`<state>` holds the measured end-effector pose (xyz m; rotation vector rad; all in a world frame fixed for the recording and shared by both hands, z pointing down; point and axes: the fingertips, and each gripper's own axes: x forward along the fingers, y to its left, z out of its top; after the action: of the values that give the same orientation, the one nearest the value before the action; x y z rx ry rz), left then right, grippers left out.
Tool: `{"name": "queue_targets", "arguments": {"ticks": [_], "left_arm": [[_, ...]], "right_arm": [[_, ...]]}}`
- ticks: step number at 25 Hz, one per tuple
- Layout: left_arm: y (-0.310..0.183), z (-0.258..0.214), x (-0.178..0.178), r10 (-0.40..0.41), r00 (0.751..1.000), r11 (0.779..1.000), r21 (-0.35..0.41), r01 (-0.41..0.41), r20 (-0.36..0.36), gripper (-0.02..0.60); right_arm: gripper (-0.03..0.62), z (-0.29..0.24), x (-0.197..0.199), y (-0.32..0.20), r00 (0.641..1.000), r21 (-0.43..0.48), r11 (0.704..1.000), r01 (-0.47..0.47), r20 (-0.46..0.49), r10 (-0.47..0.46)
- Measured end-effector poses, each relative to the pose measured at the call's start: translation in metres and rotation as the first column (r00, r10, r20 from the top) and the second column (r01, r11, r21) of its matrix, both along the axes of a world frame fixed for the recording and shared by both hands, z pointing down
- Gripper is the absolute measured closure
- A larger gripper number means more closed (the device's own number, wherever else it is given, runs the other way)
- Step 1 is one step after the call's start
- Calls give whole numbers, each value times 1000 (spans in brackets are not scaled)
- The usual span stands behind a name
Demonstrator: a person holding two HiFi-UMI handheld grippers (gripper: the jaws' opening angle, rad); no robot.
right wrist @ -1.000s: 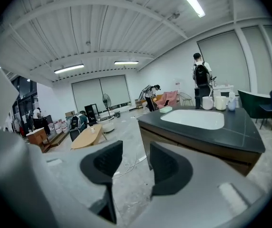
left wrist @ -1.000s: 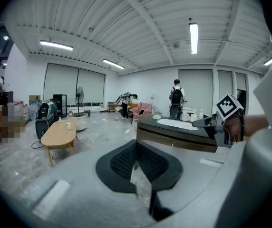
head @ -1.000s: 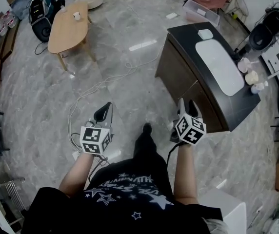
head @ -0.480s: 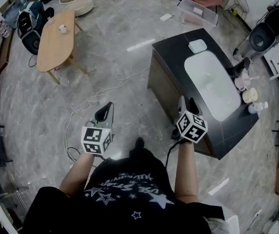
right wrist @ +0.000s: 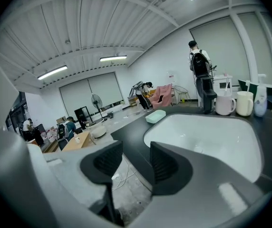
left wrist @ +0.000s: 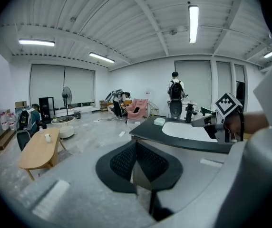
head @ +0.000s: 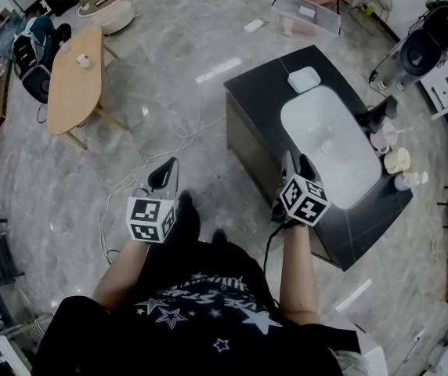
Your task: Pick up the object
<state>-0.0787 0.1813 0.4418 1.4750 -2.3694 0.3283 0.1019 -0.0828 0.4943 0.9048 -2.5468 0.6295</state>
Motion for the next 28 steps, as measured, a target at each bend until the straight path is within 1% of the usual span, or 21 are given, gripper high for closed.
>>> {"name": "queue_targets", "arguments": {"ticks": [3, 6, 10, 13, 16, 18, 22, 28], "left_arm": [[-21, 4, -16, 21, 1000, 1000, -1, -21, -3, 572], [-50, 7, -32, 63, 998, 998, 4, -63, -3, 572], [-93, 10, -61, 143, 990, 990, 14, -143, -6, 572], [-133, 19, -87, 225, 974, 974, 11, -225, -26, 572], [-182, 28, -115, 312, 949, 950, 0, -313, -48, 572], [-214, 30, -133, 368, 928, 930, -7, -368, -54, 572], [-275, 31, -166, 478, 877, 878, -13, -479, -56, 572], [-345, 39, -195, 586, 804, 807, -11, -590, -102, 572]], "right_arm": [[408, 3, -4, -15, 999, -7, 999, -32, 3, 32], [408, 7, -11, -30, 998, -13, 998, -62, -2, 62], [408, 12, -25, -51, 993, -21, 992, -122, -9, 122], [408, 16, -40, -74, 981, -25, 981, -193, -16, 193], [408, 22, -57, -99, 962, -39, 961, -273, -27, 272], [408, 25, -72, -116, 948, -48, 946, -319, -34, 318], [408, 29, -99, -150, 913, -58, 911, -408, -45, 406], [408, 35, -121, -192, 853, -64, 851, -521, -80, 516]]}}
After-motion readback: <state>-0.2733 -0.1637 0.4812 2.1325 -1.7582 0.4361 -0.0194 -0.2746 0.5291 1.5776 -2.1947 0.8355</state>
